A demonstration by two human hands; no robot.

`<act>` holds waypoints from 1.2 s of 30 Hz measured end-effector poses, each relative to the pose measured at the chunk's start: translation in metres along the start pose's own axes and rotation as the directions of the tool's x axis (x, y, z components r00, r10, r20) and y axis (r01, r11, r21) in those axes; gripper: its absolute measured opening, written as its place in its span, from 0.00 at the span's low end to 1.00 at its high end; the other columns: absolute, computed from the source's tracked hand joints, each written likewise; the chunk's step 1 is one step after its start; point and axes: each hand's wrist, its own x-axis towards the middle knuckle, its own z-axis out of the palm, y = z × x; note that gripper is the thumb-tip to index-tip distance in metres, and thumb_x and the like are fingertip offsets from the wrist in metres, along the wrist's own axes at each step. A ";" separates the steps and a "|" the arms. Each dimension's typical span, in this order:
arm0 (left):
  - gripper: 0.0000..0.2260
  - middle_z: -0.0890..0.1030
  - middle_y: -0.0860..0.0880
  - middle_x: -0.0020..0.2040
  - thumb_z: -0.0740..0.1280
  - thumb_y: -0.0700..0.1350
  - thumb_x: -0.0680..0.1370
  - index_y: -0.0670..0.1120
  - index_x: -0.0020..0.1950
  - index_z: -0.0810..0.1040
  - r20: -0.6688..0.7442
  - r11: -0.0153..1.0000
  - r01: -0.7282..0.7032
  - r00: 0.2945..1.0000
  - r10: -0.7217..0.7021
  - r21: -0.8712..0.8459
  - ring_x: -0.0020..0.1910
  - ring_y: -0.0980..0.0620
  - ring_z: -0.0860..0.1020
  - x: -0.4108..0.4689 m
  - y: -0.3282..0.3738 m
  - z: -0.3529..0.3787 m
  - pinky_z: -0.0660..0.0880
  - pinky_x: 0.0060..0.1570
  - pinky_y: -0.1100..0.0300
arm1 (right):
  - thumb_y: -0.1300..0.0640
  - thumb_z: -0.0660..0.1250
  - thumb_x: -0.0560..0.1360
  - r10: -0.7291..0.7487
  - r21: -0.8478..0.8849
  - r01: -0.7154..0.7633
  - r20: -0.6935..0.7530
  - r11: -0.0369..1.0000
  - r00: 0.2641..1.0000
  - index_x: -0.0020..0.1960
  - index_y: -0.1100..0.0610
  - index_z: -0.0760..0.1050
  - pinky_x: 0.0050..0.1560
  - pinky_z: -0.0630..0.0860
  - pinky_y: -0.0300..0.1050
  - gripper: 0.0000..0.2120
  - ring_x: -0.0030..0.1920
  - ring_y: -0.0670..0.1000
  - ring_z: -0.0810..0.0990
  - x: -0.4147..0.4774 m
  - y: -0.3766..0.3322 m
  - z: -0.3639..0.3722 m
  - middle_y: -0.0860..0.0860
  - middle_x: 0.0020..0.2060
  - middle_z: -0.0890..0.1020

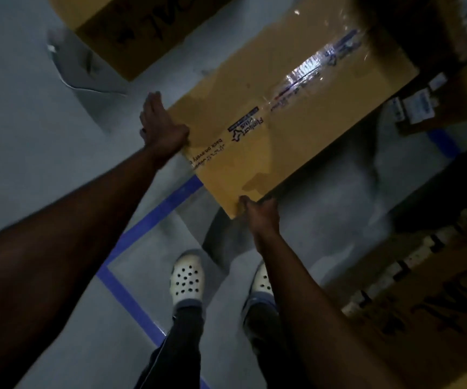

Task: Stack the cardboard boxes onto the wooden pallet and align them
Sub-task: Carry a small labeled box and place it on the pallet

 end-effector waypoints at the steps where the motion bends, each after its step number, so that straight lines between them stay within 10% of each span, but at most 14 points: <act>1: 0.43 0.58 0.43 0.81 0.72 0.37 0.72 0.45 0.82 0.54 0.085 0.998 0.048 0.995 -0.043 -0.047 0.78 0.41 0.58 0.015 -0.003 -0.001 0.65 0.72 0.47 | 0.47 0.74 0.71 0.006 0.020 -0.006 0.011 1.000 1.000 0.76 0.57 0.63 0.67 0.73 0.56 0.39 0.68 0.60 0.74 0.007 0.004 0.005 0.57 0.70 0.73; 5: 0.30 0.76 0.44 0.65 0.71 0.32 0.69 0.43 0.71 0.71 0.243 0.992 0.112 0.965 -0.096 -0.053 0.63 0.45 0.74 0.032 -0.004 -0.013 0.73 0.42 0.62 | 0.50 0.70 0.68 0.064 0.238 -0.079 0.071 0.968 0.995 0.75 0.53 0.64 0.57 0.76 0.51 0.37 0.59 0.56 0.76 0.006 0.006 0.009 0.54 0.65 0.76; 14: 0.24 0.82 0.48 0.60 0.79 0.46 0.70 0.46 0.64 0.80 0.126 0.958 -0.190 0.967 0.220 -0.215 0.58 0.51 0.80 -0.181 0.086 -0.063 0.77 0.59 0.57 | 0.53 0.72 0.76 0.201 0.675 0.012 -0.236 0.738 0.951 0.80 0.54 0.56 0.68 0.73 0.60 0.39 0.67 0.57 0.76 -0.160 -0.001 -0.129 0.55 0.73 0.72; 21: 0.15 0.81 0.47 0.54 0.75 0.53 0.74 0.46 0.53 0.81 0.080 0.892 -0.393 0.905 0.419 -0.226 0.54 0.49 0.80 -0.341 0.214 -0.146 0.75 0.53 0.60 | 0.23 0.76 0.52 0.282 0.789 0.154 -0.384 0.594 0.879 0.72 0.50 0.73 0.59 0.80 0.61 0.55 0.60 0.58 0.82 -0.337 0.023 -0.212 0.54 0.63 0.82; 29: 0.25 0.81 0.38 0.57 0.68 0.60 0.78 0.38 0.57 0.81 0.213 0.804 -0.577 0.812 0.543 0.147 0.57 0.36 0.79 -0.550 0.234 -0.189 0.74 0.56 0.48 | 0.26 0.60 0.73 0.420 0.618 0.062 -0.601 0.784 0.679 0.64 0.53 0.75 0.64 0.73 0.54 0.34 0.63 0.60 0.78 -0.592 0.093 -0.251 0.56 0.63 0.81; 36: 0.27 0.81 0.48 0.44 0.63 0.70 0.76 0.45 0.46 0.81 0.418 0.647 -0.741 0.652 0.632 0.177 0.42 0.49 0.79 -0.733 0.192 -0.147 0.72 0.44 0.57 | 0.32 0.60 0.78 0.562 0.683 0.018 -0.615 0.730 0.553 0.69 0.59 0.73 0.64 0.69 0.50 0.34 0.67 0.61 0.75 -0.706 0.248 -0.307 0.58 0.67 0.77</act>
